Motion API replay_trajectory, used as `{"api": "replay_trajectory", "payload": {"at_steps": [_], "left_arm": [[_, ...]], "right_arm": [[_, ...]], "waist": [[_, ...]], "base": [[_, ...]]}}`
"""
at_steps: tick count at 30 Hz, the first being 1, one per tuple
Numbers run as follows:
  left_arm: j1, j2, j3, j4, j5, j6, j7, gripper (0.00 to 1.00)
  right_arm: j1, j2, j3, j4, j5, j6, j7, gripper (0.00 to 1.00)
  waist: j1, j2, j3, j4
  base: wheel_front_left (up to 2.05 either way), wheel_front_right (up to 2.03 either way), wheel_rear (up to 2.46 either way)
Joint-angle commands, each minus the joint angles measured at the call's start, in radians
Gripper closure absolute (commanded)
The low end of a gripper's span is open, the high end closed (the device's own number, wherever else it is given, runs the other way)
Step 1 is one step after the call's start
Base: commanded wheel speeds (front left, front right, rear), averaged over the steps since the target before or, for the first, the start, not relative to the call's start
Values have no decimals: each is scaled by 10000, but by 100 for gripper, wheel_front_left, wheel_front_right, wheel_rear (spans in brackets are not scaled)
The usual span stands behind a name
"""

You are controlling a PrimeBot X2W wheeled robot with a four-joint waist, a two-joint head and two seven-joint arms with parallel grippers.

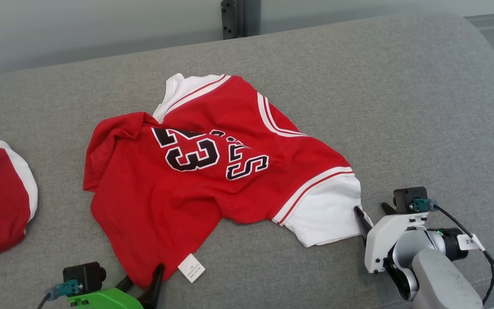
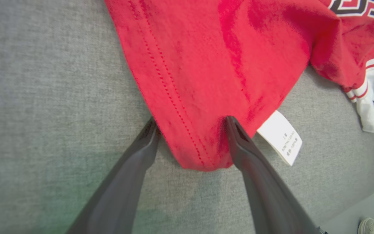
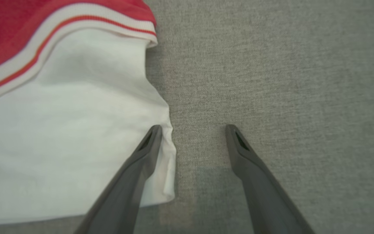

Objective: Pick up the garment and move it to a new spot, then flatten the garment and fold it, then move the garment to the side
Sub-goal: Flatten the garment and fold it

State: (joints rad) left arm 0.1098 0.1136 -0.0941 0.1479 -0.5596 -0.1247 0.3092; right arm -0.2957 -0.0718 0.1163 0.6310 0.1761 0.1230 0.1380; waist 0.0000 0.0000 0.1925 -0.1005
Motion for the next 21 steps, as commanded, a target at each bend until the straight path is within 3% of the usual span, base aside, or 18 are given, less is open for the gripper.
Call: {"api": "replay_trajectory", "payload": {"at_steps": [1, 2, 7, 11, 15, 21], "left_arm": [[6, -14, -250, 242, -110, -60, 230, 66], [44, -4, -372, 261, -172, -66, 282, 100], [327, 240, -578, -119, -515, -59, 225, 100], [573, 578, -213, -1147, -977, -62, 64, 100], [929, 944, 254, -2810, -1349, -64, 135, 100], [877, 1464, 1071, -5927, -2075, 116, 624, 100]], "right_arm": [[325, 422, 669, 695, 289, 143, 494, 38], [328, 460, 937, 748, 592, 174, 484, 100], [201, 348, 1152, 534, 1450, 137, -176, 100], [134, 273, 848, -458, 1984, 110, -627, 100], [371, -4, 395, -2081, 2269, 76, -490, 100], [1054, -225, -549, -5902, 2998, 79, 308, 100]], "waist": [[0, 0, 56, 0], [0, 0, 55, -8], [0, 0, -36, -90], [0, 0, -228, -197], [0, 0, -418, -298], [0, 0, -517, -440]], "base": [[0, 0, 0], [0, 0, 0], [0, 0, 0], [0, 0, 0], [0, 0, 0], [0, 0, 0]]}}
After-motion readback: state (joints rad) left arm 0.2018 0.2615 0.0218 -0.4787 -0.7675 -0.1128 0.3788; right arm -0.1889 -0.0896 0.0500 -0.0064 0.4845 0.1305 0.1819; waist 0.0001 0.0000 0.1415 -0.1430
